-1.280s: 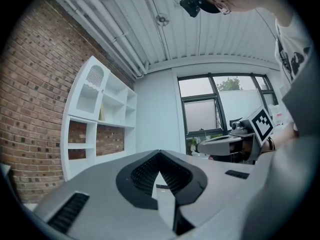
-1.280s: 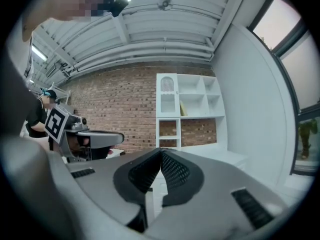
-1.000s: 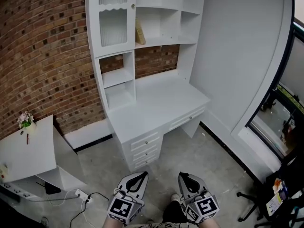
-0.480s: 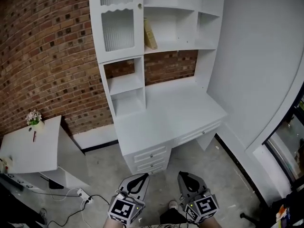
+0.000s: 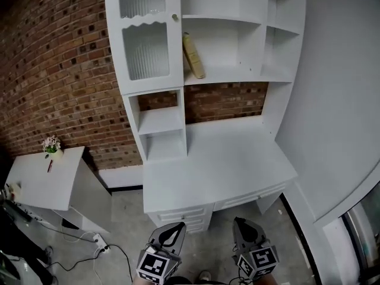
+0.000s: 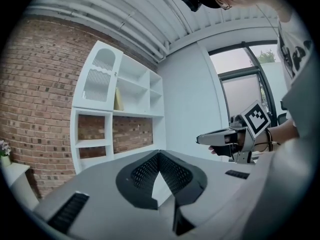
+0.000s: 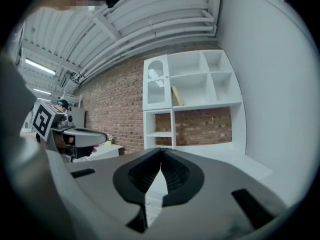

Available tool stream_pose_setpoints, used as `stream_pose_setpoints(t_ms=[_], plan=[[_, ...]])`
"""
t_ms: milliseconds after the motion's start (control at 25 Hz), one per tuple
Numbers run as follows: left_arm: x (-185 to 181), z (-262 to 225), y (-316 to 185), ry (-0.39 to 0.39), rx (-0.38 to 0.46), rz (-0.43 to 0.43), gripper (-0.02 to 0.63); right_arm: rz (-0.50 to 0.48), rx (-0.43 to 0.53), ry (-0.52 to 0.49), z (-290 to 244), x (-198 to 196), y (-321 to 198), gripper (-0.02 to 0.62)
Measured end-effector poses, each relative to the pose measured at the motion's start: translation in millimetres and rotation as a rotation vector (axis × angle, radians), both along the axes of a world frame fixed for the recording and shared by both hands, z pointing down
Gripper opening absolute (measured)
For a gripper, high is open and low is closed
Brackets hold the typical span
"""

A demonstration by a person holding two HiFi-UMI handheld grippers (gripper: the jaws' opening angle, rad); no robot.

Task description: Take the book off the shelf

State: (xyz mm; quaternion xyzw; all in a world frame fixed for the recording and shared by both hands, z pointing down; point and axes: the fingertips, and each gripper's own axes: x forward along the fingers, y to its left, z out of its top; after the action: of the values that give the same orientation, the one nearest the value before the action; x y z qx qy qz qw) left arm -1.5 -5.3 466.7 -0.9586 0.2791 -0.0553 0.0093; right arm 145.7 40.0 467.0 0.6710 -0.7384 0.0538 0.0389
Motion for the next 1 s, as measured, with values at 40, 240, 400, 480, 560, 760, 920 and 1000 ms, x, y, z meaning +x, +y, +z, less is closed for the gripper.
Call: stream_pose_setpoints(t_ms=[40,240,400,480,560,760,920,1000], plan=[[7.7,0.5,-2.5,-0.008,-0.007,-0.002,0.012,-0.004,0.001,0.003,-0.4,10.4,-5.6,0.005],[28.0,0.2,-27.7,-0.008,-0.039,-0.043,0.012,-0.030,-0.020,-0.014,5.3,37.3,-36.3,0.005],[36.7,-1.7,-55.6,0.000,-0.054,-0.077,0.012,-0.056,-0.026,0.008,6.0,49.4,-68.1,0.005],[39.5,0.9,-73.0,0.006,-0.058,-0.084,0.012,-0.064,-0.018,0.022,4.4,52.4,-85.7,0.005],[42.0,5.0,-94.0,0.016,-0.058,-0.097,0.012,-0.066,-0.012,0.033,1.3,55.7,-104.9,0.005],[52.7,0.9,-158.7,0.039,-0.033,-0.119,0.012,-0.090,0.010,0.047,-9.4,60.3,-173.2,0.005],[63.8,-15.7,-216.1,0.042,-0.010,-0.112,0.012,-0.105,0.036,0.078,-24.0,59.9,-236.8,0.005],[61.8,-22.9,-246.9,0.052,-0.006,-0.117,0.012,-0.108,0.050,0.090,-32.1,56.0,-267.5,0.005]])
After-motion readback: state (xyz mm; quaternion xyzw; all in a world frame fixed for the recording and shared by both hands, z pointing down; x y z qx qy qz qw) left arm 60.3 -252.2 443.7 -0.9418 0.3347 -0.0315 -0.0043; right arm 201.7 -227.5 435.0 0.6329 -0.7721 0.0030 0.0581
